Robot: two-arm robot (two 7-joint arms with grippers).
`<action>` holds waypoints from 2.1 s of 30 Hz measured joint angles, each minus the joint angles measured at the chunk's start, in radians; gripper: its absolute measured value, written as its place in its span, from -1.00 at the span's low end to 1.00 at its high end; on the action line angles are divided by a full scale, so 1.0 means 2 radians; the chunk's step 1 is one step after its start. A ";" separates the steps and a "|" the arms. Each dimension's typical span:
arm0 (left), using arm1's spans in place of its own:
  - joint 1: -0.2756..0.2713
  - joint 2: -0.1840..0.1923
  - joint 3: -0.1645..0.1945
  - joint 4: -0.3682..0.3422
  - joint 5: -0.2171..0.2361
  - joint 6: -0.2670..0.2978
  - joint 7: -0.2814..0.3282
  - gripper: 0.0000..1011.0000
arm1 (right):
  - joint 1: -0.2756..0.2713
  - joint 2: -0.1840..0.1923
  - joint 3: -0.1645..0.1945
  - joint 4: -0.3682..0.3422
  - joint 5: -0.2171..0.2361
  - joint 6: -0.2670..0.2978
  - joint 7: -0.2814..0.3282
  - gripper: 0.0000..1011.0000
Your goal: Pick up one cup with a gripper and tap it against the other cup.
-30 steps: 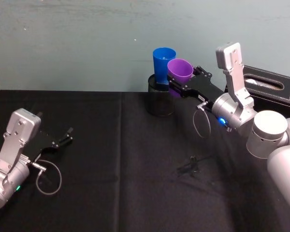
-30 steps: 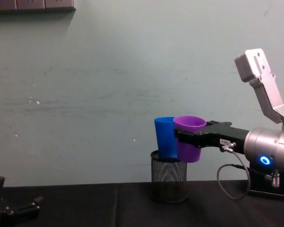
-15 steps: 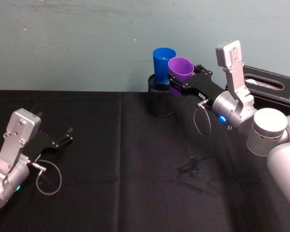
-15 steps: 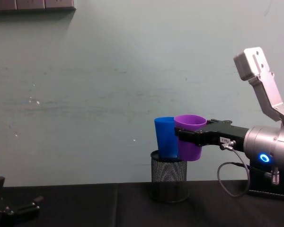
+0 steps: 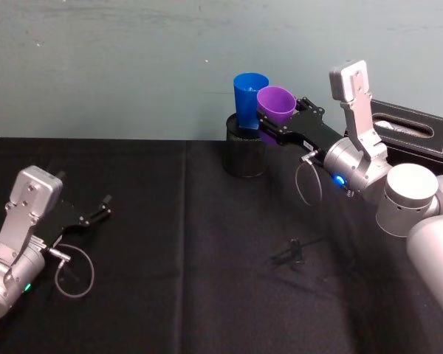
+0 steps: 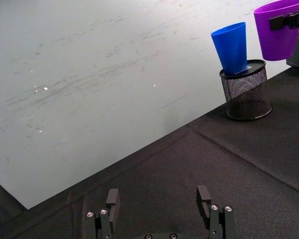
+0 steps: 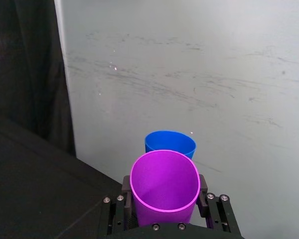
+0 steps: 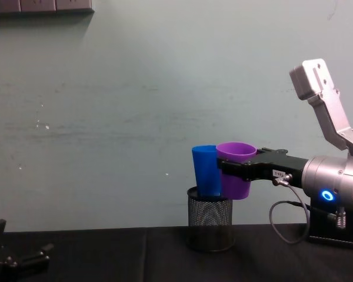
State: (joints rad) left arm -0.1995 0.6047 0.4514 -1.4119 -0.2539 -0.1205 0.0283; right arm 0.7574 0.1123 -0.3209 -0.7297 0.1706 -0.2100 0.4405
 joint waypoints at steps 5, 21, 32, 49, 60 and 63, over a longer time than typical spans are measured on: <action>0.000 0.000 0.000 0.000 0.000 0.000 0.000 1.00 | 0.003 -0.001 0.000 0.004 -0.001 -0.002 0.000 0.45; 0.000 0.000 0.000 0.000 0.000 0.000 0.000 1.00 | 0.018 -0.005 0.000 0.026 -0.005 -0.011 0.004 0.45; 0.000 0.000 0.000 0.000 0.000 0.000 0.000 1.00 | 0.028 -0.008 0.001 0.043 -0.007 -0.017 0.007 0.45; 0.000 0.000 0.000 0.000 0.000 0.000 0.000 1.00 | 0.042 -0.014 0.003 0.063 -0.009 -0.026 0.013 0.45; 0.000 0.000 0.000 0.000 0.000 0.000 0.000 1.00 | 0.051 -0.018 0.004 0.080 -0.011 -0.032 0.015 0.45; 0.000 0.000 0.000 0.000 0.000 0.000 0.000 1.00 | 0.053 -0.019 0.005 0.084 -0.012 -0.034 0.016 0.45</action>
State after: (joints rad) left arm -0.1995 0.6047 0.4514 -1.4119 -0.2539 -0.1205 0.0283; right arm 0.8643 0.0735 -0.3114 -0.5625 0.1460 -0.2783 0.4719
